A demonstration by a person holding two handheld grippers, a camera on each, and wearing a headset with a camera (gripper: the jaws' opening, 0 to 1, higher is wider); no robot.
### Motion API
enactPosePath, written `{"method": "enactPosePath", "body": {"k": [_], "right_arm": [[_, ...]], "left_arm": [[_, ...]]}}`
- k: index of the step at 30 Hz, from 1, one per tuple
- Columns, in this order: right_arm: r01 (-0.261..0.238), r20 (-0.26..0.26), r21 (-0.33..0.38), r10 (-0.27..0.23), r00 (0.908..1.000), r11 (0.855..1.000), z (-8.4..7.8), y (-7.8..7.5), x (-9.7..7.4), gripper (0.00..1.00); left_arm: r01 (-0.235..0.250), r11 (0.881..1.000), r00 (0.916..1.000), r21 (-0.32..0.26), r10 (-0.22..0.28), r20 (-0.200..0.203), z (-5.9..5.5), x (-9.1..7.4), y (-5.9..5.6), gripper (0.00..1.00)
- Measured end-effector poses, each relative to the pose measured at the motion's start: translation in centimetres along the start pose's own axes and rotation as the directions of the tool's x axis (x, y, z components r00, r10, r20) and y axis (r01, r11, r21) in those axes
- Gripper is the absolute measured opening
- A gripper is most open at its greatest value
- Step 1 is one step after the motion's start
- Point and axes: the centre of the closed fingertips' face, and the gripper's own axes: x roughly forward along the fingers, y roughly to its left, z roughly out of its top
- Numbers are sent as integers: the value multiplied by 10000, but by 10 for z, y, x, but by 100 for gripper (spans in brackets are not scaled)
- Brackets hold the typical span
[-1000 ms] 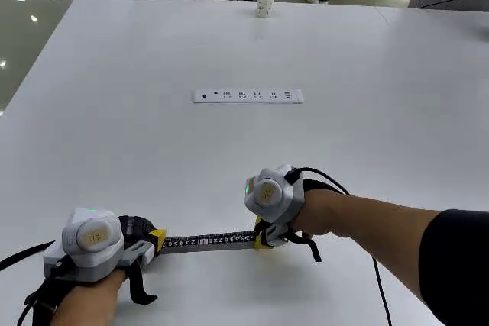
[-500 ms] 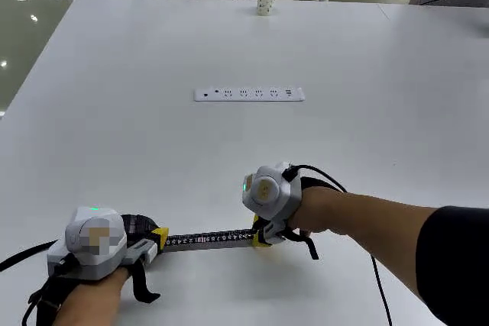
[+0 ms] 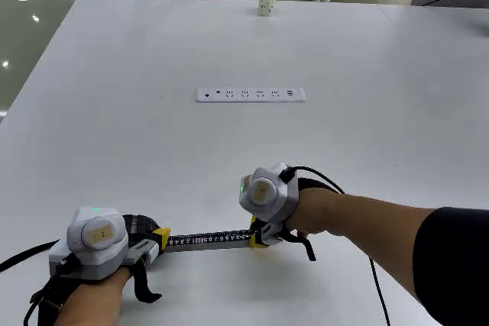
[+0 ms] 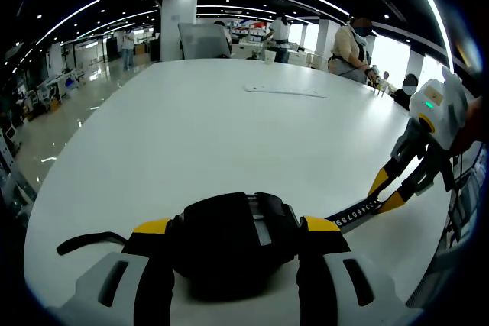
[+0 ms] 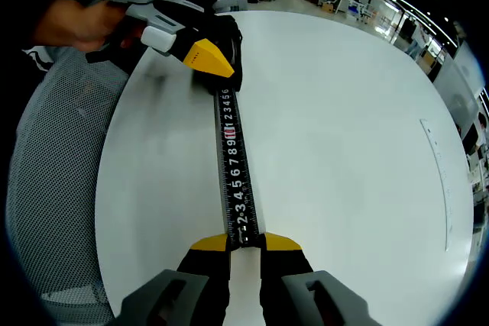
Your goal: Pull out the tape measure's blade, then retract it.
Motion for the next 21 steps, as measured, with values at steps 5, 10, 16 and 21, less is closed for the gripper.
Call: {"method": "enactPosePath", "body": {"k": [5, 10, 16, 21], "right_arm": [[-27, -25, 18, 27, 10000, 10000, 3, 1, 1, 11], [-29, 54, -6, 29, 10000, 10000, 5, 1, 1, 11], [-44, 272, 76, 42, 9996, 10000, 7, 1, 3, 11], [-83, 409, 35, 82, 9991, 10000, 8, 1, 2, 10]], "left_arm": [[-3, 10000, 10000, -1, 3, 11, 0, 0, 0, 60], [24, 9999, 10000, -98, -24, 21, 0, 1, 1, 60], [107, 9998, 9999, -180, -106, 35, 0, 0, 0, 60], [343, 9984, 9993, -439, -336, 166, 0, -2, 2, 60]]}}
